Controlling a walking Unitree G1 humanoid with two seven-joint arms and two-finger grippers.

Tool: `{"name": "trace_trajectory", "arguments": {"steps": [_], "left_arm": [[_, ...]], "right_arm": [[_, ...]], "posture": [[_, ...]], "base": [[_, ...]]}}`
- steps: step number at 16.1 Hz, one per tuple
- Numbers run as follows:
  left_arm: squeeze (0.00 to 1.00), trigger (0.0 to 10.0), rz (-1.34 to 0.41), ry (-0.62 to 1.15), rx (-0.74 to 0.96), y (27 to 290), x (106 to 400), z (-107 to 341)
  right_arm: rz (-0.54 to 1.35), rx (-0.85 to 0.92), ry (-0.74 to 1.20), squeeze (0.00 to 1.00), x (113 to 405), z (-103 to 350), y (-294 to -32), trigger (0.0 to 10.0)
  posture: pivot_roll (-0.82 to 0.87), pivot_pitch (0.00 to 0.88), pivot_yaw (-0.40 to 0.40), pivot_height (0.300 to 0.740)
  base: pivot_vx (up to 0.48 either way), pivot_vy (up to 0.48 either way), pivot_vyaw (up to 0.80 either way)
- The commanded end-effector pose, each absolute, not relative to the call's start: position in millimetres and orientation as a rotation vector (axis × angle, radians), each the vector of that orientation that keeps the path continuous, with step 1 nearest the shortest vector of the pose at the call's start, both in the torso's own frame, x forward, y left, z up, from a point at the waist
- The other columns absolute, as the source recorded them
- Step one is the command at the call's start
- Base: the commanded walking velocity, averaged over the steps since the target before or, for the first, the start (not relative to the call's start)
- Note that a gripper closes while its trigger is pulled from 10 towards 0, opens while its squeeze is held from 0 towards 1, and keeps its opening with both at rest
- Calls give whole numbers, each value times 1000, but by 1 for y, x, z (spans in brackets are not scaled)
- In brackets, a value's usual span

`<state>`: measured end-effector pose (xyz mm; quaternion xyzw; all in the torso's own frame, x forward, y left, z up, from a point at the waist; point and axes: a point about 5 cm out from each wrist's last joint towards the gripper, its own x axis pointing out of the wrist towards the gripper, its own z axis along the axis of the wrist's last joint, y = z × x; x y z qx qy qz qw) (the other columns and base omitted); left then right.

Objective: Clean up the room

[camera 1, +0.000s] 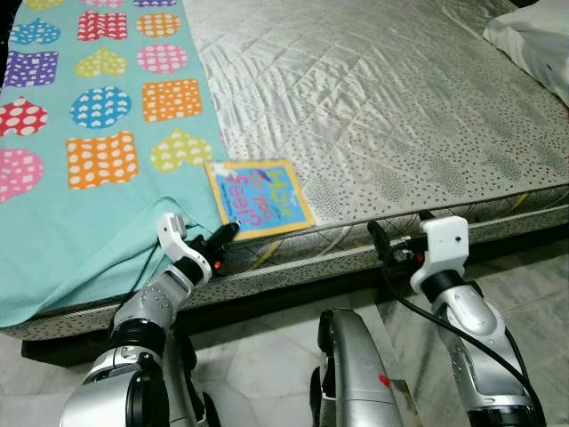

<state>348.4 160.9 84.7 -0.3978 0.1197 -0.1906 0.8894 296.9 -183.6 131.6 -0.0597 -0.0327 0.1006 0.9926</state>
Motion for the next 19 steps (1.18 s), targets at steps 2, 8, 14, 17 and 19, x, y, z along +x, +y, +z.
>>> {"name": "trace_trajectory", "arguments": {"steps": [2, 8, 14, 17, 19], "left_arm": [[0, 0, -381, 143, -623, 169, 346, 101], [0, 0, -319, -78, -216, 177, 309, 137], [0, 0, -202, -129, -59, 165, 260, 133], [0, 0, -168, -89, -72, 161, 251, 127], [0, 0, -172, -87, -81, 159, 251, 126]], "right_arm": [[193, -87, -34, 0, 300, 122, -178, 10000], [199, 79, -38, 0, 309, 122, -150, 10000], [241, 284, 16, 0, 314, 122, -130, 10000], [239, 350, -6, 0, 318, 130, -124, 10000], [251, 372, -26, 0, 321, 137, -125, 10000]], "posture": [[-81, 161, -43, 538], [-5, 139, -30, 538], [23, 150, -37, 538], [23, 159, -42, 538], [21, 158, -33, 547]], "base": [[0, 0, 0], [0, 0, 0], [0, 0, 0], [0, 0, 0], [0, 0, 0]]}}
